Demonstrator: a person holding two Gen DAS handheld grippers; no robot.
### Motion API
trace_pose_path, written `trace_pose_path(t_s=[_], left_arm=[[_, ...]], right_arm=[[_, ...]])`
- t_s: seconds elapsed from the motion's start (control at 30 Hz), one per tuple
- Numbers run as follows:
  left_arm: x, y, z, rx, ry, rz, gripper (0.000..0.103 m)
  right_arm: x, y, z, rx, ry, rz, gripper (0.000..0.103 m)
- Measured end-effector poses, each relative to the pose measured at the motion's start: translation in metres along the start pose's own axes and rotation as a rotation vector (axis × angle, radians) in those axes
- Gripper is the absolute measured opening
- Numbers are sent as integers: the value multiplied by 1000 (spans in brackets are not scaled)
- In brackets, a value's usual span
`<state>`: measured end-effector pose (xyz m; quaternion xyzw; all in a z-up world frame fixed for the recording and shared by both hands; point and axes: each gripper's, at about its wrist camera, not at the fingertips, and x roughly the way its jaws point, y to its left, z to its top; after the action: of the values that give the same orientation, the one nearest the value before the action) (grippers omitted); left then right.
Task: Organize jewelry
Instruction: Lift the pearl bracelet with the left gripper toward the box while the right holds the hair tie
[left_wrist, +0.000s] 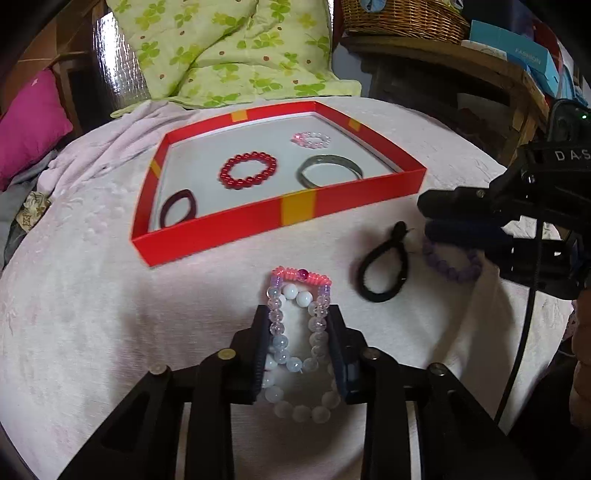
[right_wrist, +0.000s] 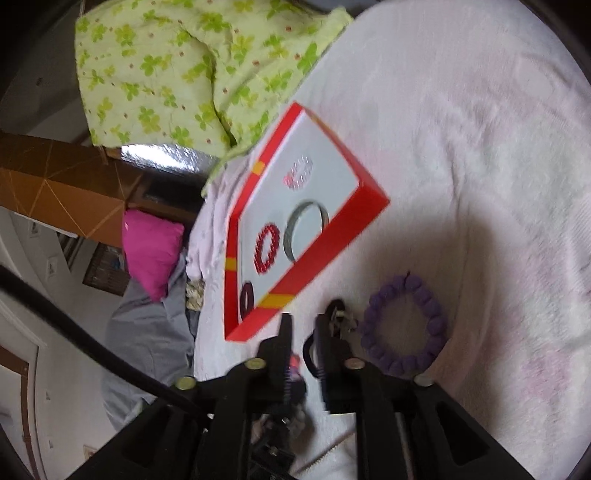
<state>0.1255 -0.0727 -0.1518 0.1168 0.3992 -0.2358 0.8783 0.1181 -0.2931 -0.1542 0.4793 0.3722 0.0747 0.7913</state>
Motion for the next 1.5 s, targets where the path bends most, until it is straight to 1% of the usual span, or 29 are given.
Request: trace_pose_path(t_s=[0.07,0.1,0.17,0.23,0.33,0.37,0.43,0.5,0.63,0.67,0.73,0.8,0.87,0.9,0.97,1.03,1.07,1.1,1.13,1.17,1.2,1.23,1.3,1.4,1.5], left_arm=[[0,12,-2,-12,0,20,25],[-1,18,-3,-23,-1,21,25],[-1,29,-3,-43,-4,26,25],[-1,38,-4,-66,-6,34,25],[-2,45,-3,-105,-11,9,27],[-2,45,-1,-106,-17,7,30],[-2,46,0,-109,-20,-5,47],[-2,47,2,-119,-24,-12,54],[3,52,5,-123,-10,-18,55],[5,53,6,-124,-2,-23,55],[9,56,8,-131,9,-36,55],[12,57,10,-122,13,-43,55],[16,59,11,-120,28,-51,55],[16,60,11,-124,29,-56,55],[17,61,13,-117,26,-56,49],[17,61,15,-105,20,-56,34],[17,61,16,-104,17,-63,33],[16,61,17,-105,11,-75,29],[16,60,18,-102,7,-79,20],[14,60,19,-96,2,-80,15],[12,60,19,-99,-1,-85,15],[11,61,19,-110,-5,-91,11],[7,65,21,-138,-21,-116,9],[-2,70,23,-164,-56,-140,8],[-12,79,23,-216,-87,-181,8]], right_arm=[[6,1,-3,-7,26,-26,29],[11,2,-5,-13,42,-53,36],[18,2,-8,-14,66,-85,42],[22,4,-10,-25,72,-119,43],[26,11,-11,-71,58,-163,48],[29,15,-12,-92,51,-186,48],[31,18,-13,-118,37,-215,49],[34,22,-14,-142,20,-242,49],[39,30,-15,-201,-10,-297,48],[41,33,-16,-221,-13,-314,47],[47,41,-18,-288,-30,-378,36],[50,42,-17,-321,-42,-415,24],[53,44,-16,-343,-49,-441,16],[54,45,-16,-355,-51,-450,15],[55,46,-17,-365,-57,-454,13],[55,47,-17,-364,-62,-454,12],[55,47,-17,-362,-66,-451,12],[54,47,-17,-357,-69,-445,12],[54,47,-17,-355,-69,-443,12],[54,46,-18,-351,-70,-441,12],[53,46,-18,-345,-72,-436,12],[52,45,-18,-341,-73,-432,12],[50,45,-18,-337,-76,-420,12],[49,46,-18,-328,-78,-392,12],[45,47,-19,-321,-84,-368,12]])
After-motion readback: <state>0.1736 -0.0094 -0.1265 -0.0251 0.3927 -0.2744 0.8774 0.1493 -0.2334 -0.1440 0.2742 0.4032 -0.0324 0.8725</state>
